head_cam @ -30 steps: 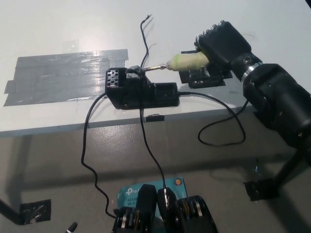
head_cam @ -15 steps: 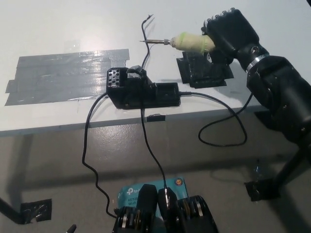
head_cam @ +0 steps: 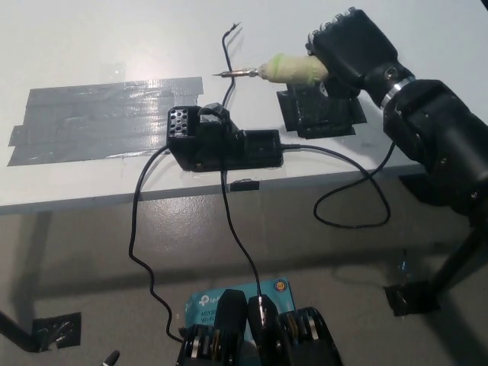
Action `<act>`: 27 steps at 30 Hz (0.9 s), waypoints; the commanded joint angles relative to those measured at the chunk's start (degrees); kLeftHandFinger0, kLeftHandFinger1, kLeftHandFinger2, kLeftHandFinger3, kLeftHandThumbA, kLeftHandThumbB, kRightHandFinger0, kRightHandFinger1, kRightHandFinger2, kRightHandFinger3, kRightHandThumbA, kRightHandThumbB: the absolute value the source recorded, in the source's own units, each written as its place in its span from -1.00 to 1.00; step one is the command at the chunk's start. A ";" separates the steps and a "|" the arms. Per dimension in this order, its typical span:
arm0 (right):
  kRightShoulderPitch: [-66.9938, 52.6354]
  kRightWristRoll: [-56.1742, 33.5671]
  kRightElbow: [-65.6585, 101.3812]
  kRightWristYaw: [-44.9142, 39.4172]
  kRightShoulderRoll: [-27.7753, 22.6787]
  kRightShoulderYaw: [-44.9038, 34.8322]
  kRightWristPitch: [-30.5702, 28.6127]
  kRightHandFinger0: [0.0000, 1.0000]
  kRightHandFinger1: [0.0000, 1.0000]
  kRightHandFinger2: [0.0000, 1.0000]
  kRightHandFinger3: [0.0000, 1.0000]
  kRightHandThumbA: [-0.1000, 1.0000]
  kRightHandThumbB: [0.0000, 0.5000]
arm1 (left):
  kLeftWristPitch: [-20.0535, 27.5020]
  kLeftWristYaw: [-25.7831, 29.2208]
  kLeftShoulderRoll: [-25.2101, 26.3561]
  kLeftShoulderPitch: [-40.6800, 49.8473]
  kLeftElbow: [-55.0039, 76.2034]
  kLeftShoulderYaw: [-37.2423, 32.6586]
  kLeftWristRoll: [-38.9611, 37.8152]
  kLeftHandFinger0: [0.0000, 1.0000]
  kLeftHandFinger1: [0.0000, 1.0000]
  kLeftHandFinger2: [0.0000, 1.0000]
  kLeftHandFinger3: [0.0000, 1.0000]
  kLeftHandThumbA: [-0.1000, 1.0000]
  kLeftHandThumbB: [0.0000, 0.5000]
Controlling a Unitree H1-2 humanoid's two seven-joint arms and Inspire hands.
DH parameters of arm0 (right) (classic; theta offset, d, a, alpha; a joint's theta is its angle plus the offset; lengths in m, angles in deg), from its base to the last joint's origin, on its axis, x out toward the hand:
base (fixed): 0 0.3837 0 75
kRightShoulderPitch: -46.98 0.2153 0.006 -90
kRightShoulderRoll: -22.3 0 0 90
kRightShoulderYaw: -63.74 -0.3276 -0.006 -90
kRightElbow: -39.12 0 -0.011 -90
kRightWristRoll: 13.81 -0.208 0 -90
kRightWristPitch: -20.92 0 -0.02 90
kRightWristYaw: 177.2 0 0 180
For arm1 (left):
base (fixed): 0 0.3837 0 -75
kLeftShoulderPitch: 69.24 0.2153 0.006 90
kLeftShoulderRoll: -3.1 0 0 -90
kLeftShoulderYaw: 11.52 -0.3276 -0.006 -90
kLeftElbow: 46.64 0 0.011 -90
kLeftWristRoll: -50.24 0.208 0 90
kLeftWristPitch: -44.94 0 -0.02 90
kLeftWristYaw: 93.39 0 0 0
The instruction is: The robot uses its right hand to grab and lift the soldering gun kept on the middle of the table and puts it in its base
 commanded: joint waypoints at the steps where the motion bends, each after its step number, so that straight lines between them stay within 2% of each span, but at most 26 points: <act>1: 4.36 1.04 0.52 0.32 -1.21 0.59 -0.48 -1.00 -1.00 -0.08 -0.72 -1.00 -0.10 | 0.17 -0.63 1.11 -0.62 1.41 -0.25 -0.28 -1.00 -0.98 -0.45 0.20 1.00 1.00; 2: 4.37 1.32 0.36 0.63 -1.16 0.82 -0.34 -1.00 -1.00 -0.10 -0.79 -1.00 -0.07 | -0.09 -0.51 1.03 -0.58 1.66 -0.20 -0.26 -1.00 -1.00 -0.46 0.20 1.00 1.00; 3: 4.28 1.32 0.36 0.31 -1.13 0.91 -0.05 -1.00 -1.00 -0.22 -0.82 -1.00 -0.13 | -0.15 -0.36 0.98 -0.60 1.85 -0.24 -0.09 -1.00 -1.00 -0.46 0.21 1.00 1.00; 5: 3.82 1.58 0.58 0.32 -1.12 1.11 0.32 -1.00 -1.00 -0.31 -0.89 -1.00 0.02 | 0.15 -0.13 0.98 -0.60 2.03 -0.45 0.36 -1.00 -1.00 -0.45 0.21 1.00 1.00; 6: 3.87 1.82 0.36 0.55 -1.14 1.30 0.25 -1.00 -1.00 -0.31 -0.89 -1.00 0.03 | 0.20 -0.07 0.98 -0.54 2.23 -0.46 0.39 -1.00 -1.00 -0.45 0.21 1.00 1.00; 7: 3.63 1.56 0.22 0.29 -0.76 1.04 0.90 -1.00 -1.00 -0.92 -1.00 -1.00 -0.01 | -0.63 0.14 0.95 -0.42 3.03 -0.41 0.47 -1.00 -1.00 -0.46 0.23 1.00 1.00; 8: 3.62 1.56 0.27 0.26 -0.80 1.02 0.90 -1.00 -1.00 -0.93 -1.00 -1.00 -0.01 | -0.69 0.15 0.94 -0.40 3.12 -0.41 0.48 -1.00 -1.00 -0.46 0.23 1.00 1.00; 10: 3.35 1.73 0.17 1.00 -0.59 0.78 1.56 -1.00 -1.00 -1.00 -1.00 -1.00 -0.18 | -0.42 0.12 0.91 -0.49 2.84 -0.37 0.44 -1.00 -1.00 -0.49 0.23 1.00 1.00; 11: 2.89 0.78 0.54 -0.87 -0.18 -0.12 3.11 -1.00 -1.00 -0.90 -1.00 -1.00 -0.43 | 0.03 -0.21 0.94 -0.54 2.46 -0.35 0.19 -1.00 -1.00 -0.43 0.26 1.00 1.00; 12: 2.86 0.97 0.66 -1.13 -0.17 -0.10 3.57 -1.00 -0.99 -0.75 -0.96 -1.00 -0.40 | 0.10 -0.37 0.96 -0.54 2.46 -0.35 0.08 -1.00 -1.00 -0.43 0.26 1.00 1.00; 13: 2.88 1.03 0.36 -0.63 -0.26 -0.04 3.29 -1.00 -0.99 -0.39 -0.82 -1.00 -0.22 | -0.13 -0.28 1.00 -0.45 2.73 -0.40 0.23 -1.00 -0.98 -0.41 0.25 1.00 1.00; 14: 2.73 0.79 0.62 -1.35 -0.26 -0.27 3.90 -1.00 -0.99 -0.34 -0.65 -1.00 -0.33 | -0.84 -0.21 0.96 -0.29 3.23 -0.29 0.13 -1.00 -0.98 -0.40 0.26 1.00 1.00; 16: 2.62 1.08 0.84 -2.14 -0.41 -0.24 4.90 -1.00 -0.93 -0.12 -0.35 -1.00 -0.38 | -0.80 -0.06 0.88 -0.30 3.29 -0.24 0.17 -1.00 -0.98 -0.44 0.26 1.00 1.00; 17: 2.53 0.96 0.99 -2.38 -0.46 -0.32 5.11 -1.00 -0.94 -0.15 -0.27 -1.00 -0.48 | -0.80 -0.20 0.87 -0.32 3.24 -0.21 0.02 -1.00 -1.00 -0.46 0.23 1.00 1.00; 18: 2.30 1.19 1.59 -2.83 -0.62 -0.34 5.90 -1.00 -0.94 -0.14 -0.20 -1.00 -0.50 | -0.48 -0.48 0.86 -0.40 2.95 -0.16 -0.26 -1.00 -1.00 -0.47 0.22 1.00 1.00; 20: 2.02 1.87 2.44 -4.45 -0.83 -0.05 7.21 -1.00 -0.96 -0.11 -0.15 -1.00 -0.59 | -1.42 -0.45 1.04 -0.26 3.80 -0.40 0.14 -1.00 -1.00 -0.46 0.26 1.00 1.00; 23: 1.86 2.13 2.57 -4.39 -1.03 0.27 6.88 -1.00 -0.92 -0.07 -0.08 -1.00 -0.51 | -1.69 -0.55 1.18 -0.27 3.99 -0.51 0.23 -1.00 -0.98 -0.41 0.32 1.00 1.00; 24: 1.95 3.55 2.93 -5.24 -1.28 1.24 7.41 -1.00 -0.92 -0.03 0.00 -1.00 -0.54 | -1.18 -0.50 1.23 -0.28 3.78 -0.52 0.29 -1.00 -1.00 -0.42 0.34 1.00 1.00; 25: 1.93 3.66 3.01 -5.59 -1.27 1.37 7.50 -1.00 -0.91 -0.02 -0.01 -1.00 -0.60 | -1.04 -0.54 1.23 -0.26 3.76 -0.50 0.23 -1.00 -1.00 -0.42 0.34 1.00 1.00; 26: 1.82 3.69 3.51 -7.30 -1.18 1.63 7.84 -1.00 -0.88 0.02 0.05 -1.00 -0.71 | -1.24 -0.54 1.24 -0.15 4.17 -0.46 0.16 -1.00 -0.99 -0.41 0.35 1.00 1.00; 27: 1.34 2.58 3.92 -7.00 -1.07 0.99 7.26 -1.00 -0.91 -0.04 -0.12 -1.00 -0.72 | -1.51 -0.57 1.26 -0.37 3.94 -0.53 0.23 -1.00 -0.99 -0.42 0.33 1.00 1.00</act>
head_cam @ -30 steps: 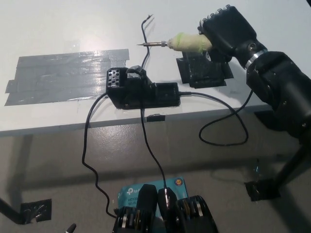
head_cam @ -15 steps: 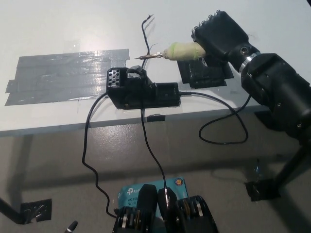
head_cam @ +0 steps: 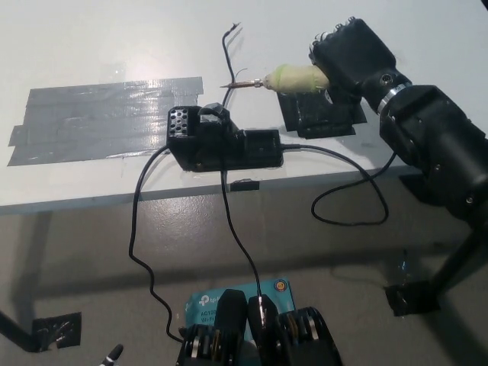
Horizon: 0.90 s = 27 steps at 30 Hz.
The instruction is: The robot uses its right hand to grab and lift the soldering gun kept on the middle of the table and puts it in its base
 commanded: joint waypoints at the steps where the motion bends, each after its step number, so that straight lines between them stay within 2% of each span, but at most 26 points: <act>1: 1.80 0.43 3.15 -2.54 -0.93 -0.21 2.09 -1.00 -0.93 -0.06 -0.18 -1.00 -0.68 | 0.00 -0.41 1.28 -0.38 1.30 -0.30 -0.01 -1.00 -1.00 -0.45 0.31 1.00 1.00; 2: 1.35 0.54 3.38 -2.14 -0.81 -0.12 1.92 -1.00 -0.91 -0.04 -0.16 -1.00 -0.63 | 0.24 -0.44 1.27 -0.58 0.97 -0.32 -0.01 -1.00 -1.00 -0.47 0.29 1.00 1.00; 3: 1.20 0.89 3.55 -2.48 -0.85 0.18 1.88 -1.00 -0.91 -0.03 -0.09 -1.00 -0.66 | 0.22 -0.52 1.34 -0.58 1.04 -0.43 0.08 -1.00 -1.00 -0.47 0.30 1.00 1.00; 5: 0.57 1.15 3.20 -1.13 -0.67 0.46 1.51 -1.00 -0.88 0.00 -0.14 -1.00 -0.75 | 0.11 -0.44 1.32 -0.63 0.95 -0.46 0.12 -1.00 -1.00 -0.46 0.29 1.00 1.00; 7: 0.25 1.31 3.00 0.09 -0.65 0.73 1.14 -1.00 -0.90 -0.03 -0.18 -1.00 -0.71 | 0.44 -0.48 1.36 -0.66 0.80 -0.57 0.16 -1.00 -1.00 -0.47 0.28 1.00 1.00; 8: 0.13 2.06 3.25 0.50 -0.82 1.25 1.20 -1.00 -0.87 0.02 -0.12 -1.00 -0.72 | 0.23 -0.48 1.25 -0.82 0.38 -0.45 -0.07 -1.00 -1.00 -0.47 0.28 1.00 1.00; 9: -0.04 1.94 3.65 -0.29 -0.82 1.24 1.52 -1.00 -0.84 0.03 -0.15 -1.00 -0.86 | 0.09 -0.56 1.24 -0.71 0.69 -0.44 -0.18 -1.00 -1.00 -0.47 0.28 1.00 1.00; 10: -0.05 1.90 3.70 -0.38 -0.83 1.28 1.58 -1.00 -0.84 0.02 -0.17 -1.00 -0.89 | 0.08 -0.57 1.25 -0.70 0.73 -0.45 -0.19 -1.00 -1.00 -0.47 0.28 1.00 1.00; 11: -0.12 1.48 3.63 -0.30 -0.98 1.14 1.10 -1.00 -0.86 0.00 -0.27 -1.00 -0.95 | 0.07 -0.27 1.29 -0.75 0.73 -0.61 0.25 -1.00 -0.98 -0.47 0.26 1.00 1.00; 12: -0.02 1.53 3.60 -0.81 -1.07 1.31 1.07 -1.00 -0.75 0.13 -0.11 -1.00 -0.99 | -0.02 -0.12 1.25 -0.77 0.71 -0.61 0.30 -1.00 -0.99 -0.48 0.24 1.00 1.00; 14: 0.02 1.29 3.50 -0.96 -0.82 1.23 1.09 -1.00 -0.75 0.09 -0.18 -1.00 -1.00 | 0.57 -0.14 1.49 -0.72 0.43 -0.50 0.27 -1.00 -1.00 -0.49 0.24 1.00 1.00; 16: 0.08 1.57 2.99 -0.37 -0.81 1.36 1.17 -1.00 -0.78 0.06 -0.11 -1.00 -1.00 | 0.55 -0.40 1.57 -0.78 0.30 -0.54 0.15 -1.00 -1.00 -0.46 0.26 1.00 1.00; 17: 0.06 1.76 3.21 -0.78 -0.90 1.41 1.47 -1.00 -0.79 0.04 -0.20 -1.00 -1.00 | -0.09 -0.42 1.57 -0.78 0.47 -0.53 0.11 -1.00 -1.00 -0.46 0.28 1.00 1.00; 20: 0.12 2.51 3.28 -0.94 -1.20 1.65 1.91 -1.00 -0.80 0.03 -0.21 -1.00 -1.00 | -0.56 -0.18 1.39 -0.84 0.74 -0.54 0.19 -1.00 -1.00 -0.48 0.24 1.00 1.00; 21: 0.14 1.88 2.53 -1.40 -1.05 1.22 2.07 -1.00 -0.86 -0.03 -0.34 -1.00 -1.00 | -0.14 0.16 1.46 -0.83 0.83 -0.73 0.70 -1.00 -1.00 -0.48 0.22 1.00 1.00; 26: 0.11 1.18 2.75 -3.68 -0.78 0.44 3.35 -1.00 -0.85 -0.01 -0.15 -1.00 -0.92 | -0.19 0.28 1.31 -1.16 0.46 -0.59 0.56 -1.00 -1.00 -0.52 0.18 1.00 1.00; 27: 0.43 2.01 2.66 -4.23 -0.69 0.92 3.98 -1.00 -0.84 0.02 -0.06 -1.00 -1.00 | -0.25 0.11 1.34 -1.32 0.26 -0.64 0.51 -1.00 -0.99 -0.51 0.24 1.00 1.00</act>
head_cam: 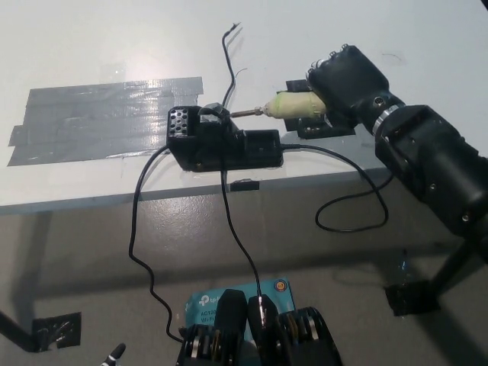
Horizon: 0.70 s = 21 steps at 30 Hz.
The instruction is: The robot uses its right hand to grab and lift the soldering gun kept on the middle of the table and puts it in its base
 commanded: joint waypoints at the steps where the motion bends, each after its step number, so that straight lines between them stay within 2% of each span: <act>1: 2.93 0.71 1.17 -1.71 -0.62 -0.68 3.09 -1.00 -0.85 0.02 -0.06 -1.00 -1.00 | -0.06 0.07 1.20 -0.71 0.53 -0.07 0.16 -1.00 -0.98 -0.50 0.24 1.00 1.00; 3: 3.27 0.98 1.70 -2.53 -0.29 -0.49 3.55 -1.00 -0.84 0.03 0.03 -1.00 -1.00 | 0.25 -0.14 1.28 -0.70 0.49 -0.12 0.06 -1.00 -1.00 -0.49 0.25 1.00 1.00; 8: 3.69 1.38 1.50 -1.70 0.22 -0.27 3.88 -1.00 -0.95 -0.07 -0.01 -1.00 -1.00 | -0.90 -0.05 1.14 -0.53 1.75 -0.29 0.21 -1.00 -1.00 -0.47 0.31 1.00 1.00; 9: 4.39 1.26 0.74 -1.87 0.84 -0.18 3.99 -1.00 -1.00 -0.13 -0.04 -1.00 -0.94 | -0.50 -0.14 1.11 -0.72 1.53 -0.27 0.06 -1.00 -0.99 -0.47 0.29 1.00 1.00; 10: 4.76 1.48 0.25 -1.54 0.97 0.00 3.99 -1.00 -1.00 -0.14 -0.02 -1.00 -0.74 | -0.27 -0.23 1.04 -0.89 1.34 -0.20 -0.14 -1.00 -1.00 -0.48 0.29 1.00 1.00; 12: 5.72 2.21 -0.49 -2.23 1.47 0.79 4.36 -1.00 -1.00 -0.14 -0.07 -1.00 -0.70 | -0.45 -0.55 1.12 -0.74 1.85 0.02 -0.62 -1.00 -1.00 -0.48 0.27 1.00 1.00; 13: 5.96 2.62 -0.74 -1.95 1.65 1.17 4.49 -1.00 -1.00 -0.14 -0.07 -1.00 -0.66 | 0.23 -0.77 1.29 -0.72 1.62 -0.14 -0.52 -1.00 -1.00 -0.44 0.32 1.00 1.00; 14: 6.10 2.76 -0.91 -1.79 1.76 1.39 4.58 -1.00 -1.00 -0.13 -0.11 -1.00 -0.70 | 0.55 -0.86 1.38 -0.73 1.48 -0.21 -0.49 -1.00 -1.00 -0.42 0.34 1.00 1.00; 15: 6.20 2.64 -0.83 -2.46 2.03 1.48 4.87 -1.00 -1.00 -0.14 -0.17 -1.00 -0.90 | 0.07 -0.92 1.22 -0.67 1.56 0.09 -0.94 -1.00 -1.00 -0.42 0.31 1.00 1.00; 17: 6.13 2.54 -0.68 -2.55 2.12 1.58 5.05 -1.00 -1.00 -0.15 -0.23 -1.00 -0.99 | -0.28 -0.77 1.16 -0.69 1.68 0.14 -0.87 -1.00 -1.00 -0.42 0.29 1.00 1.00; 21: 6.17 2.94 -0.31 -3.79 2.28 2.40 5.79 -1.00 -1.00 -0.10 -0.20 -1.00 -0.97 | -0.54 -0.40 1.01 -0.83 1.57 0.10 -0.58 -1.00 -1.00 -0.41 0.29 1.00 1.00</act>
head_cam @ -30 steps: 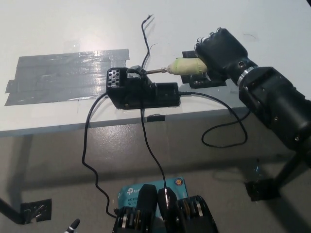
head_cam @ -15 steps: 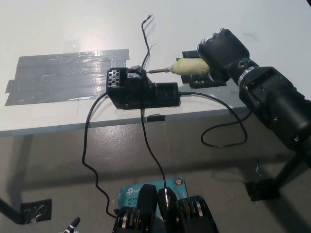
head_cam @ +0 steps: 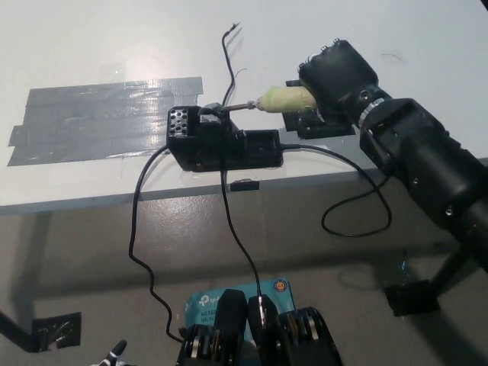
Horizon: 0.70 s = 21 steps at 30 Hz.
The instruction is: The robot uses its right hand to grab and lift the soldering gun kept on the middle of the table and puts it in its base
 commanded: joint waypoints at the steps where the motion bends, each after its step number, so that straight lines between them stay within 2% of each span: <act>1: 3.85 1.69 1.15 -1.50 0.32 0.34 2.38 -1.00 -1.00 -0.09 -0.19 -1.00 -0.96 | -0.05 -0.08 1.02 -0.23 1.27 0.38 -0.57 -1.00 -1.00 -0.42 0.27 1.00 1.00; 4: 4.40 1.68 0.97 -1.79 0.55 0.78 2.40 -1.00 -1.00 -0.08 -0.17 -1.00 -0.96 | -0.41 0.02 0.99 -0.16 1.66 0.57 -0.66 -1.00 -1.00 -0.41 0.25 1.00 1.00; 6: 4.66 3.30 1.34 -2.50 0.23 2.07 2.48 -1.00 -1.00 -0.11 -0.11 -1.00 -0.77 | 0.01 -0.27 1.18 -0.32 1.75 0.29 -0.45 -1.00 -0.99 -0.42 0.25 1.00 1.00; 8: 4.27 4.11 1.44 -1.87 -0.01 2.72 2.77 -1.00 -1.00 -0.16 -0.29 -1.00 -0.89 | -0.33 0.04 1.19 -0.37 1.93 0.11 0.00 -1.00 -1.00 -0.44 0.26 1.00 1.00; 11: 3.72 4.23 2.03 -2.64 -0.09 3.12 3.31 -1.00 -1.00 -0.15 -0.29 -1.00 -0.82 | 0.05 -0.27 1.41 -0.47 1.75 -0.01 -0.02 -1.00 -1.00 -0.46 0.32 1.00 1.00; 12: 3.59 4.16 2.34 -3.36 -0.12 3.21 3.40 -1.00 -1.00 -0.14 -0.28 -1.00 -0.98 | 0.24 -0.63 1.33 -0.55 1.50 0.19 -0.58 -1.00 -1.00 -0.46 0.30 1.00 1.00; 13: 3.30 3.99 2.54 -2.81 -0.08 3.20 3.19 -1.00 -1.00 -0.14 -0.30 -1.00 -1.00 | 0.24 -0.41 1.26 -0.61 1.34 0.23 -0.48 -1.00 -1.00 -0.47 0.28 1.00 1.00; 18: 3.42 4.54 2.75 -2.59 0.28 3.70 3.07 -1.00 -1.00 -0.23 -0.35 -1.00 -1.00 | -0.28 0.04 1.14 -0.55 2.01 0.22 -0.19 -1.00 -1.00 -0.46 0.27 1.00 1.00; 20: 3.63 4.98 1.99 0.17 0.63 3.66 2.96 -1.00 -1.00 -0.26 -0.42 -1.00 -1.00 | -0.83 0.03 1.08 -0.35 2.50 0.33 -0.34 -1.00 -1.00 -0.45 0.28 1.00 1.00; 21: 3.97 4.89 2.08 0.09 0.95 3.53 3.02 -1.00 -1.00 -0.28 -0.43 -1.00 -0.95 | -1.01 0.13 1.05 -0.28 2.65 0.36 -0.30 -1.00 -1.00 -0.46 0.28 1.00 1.00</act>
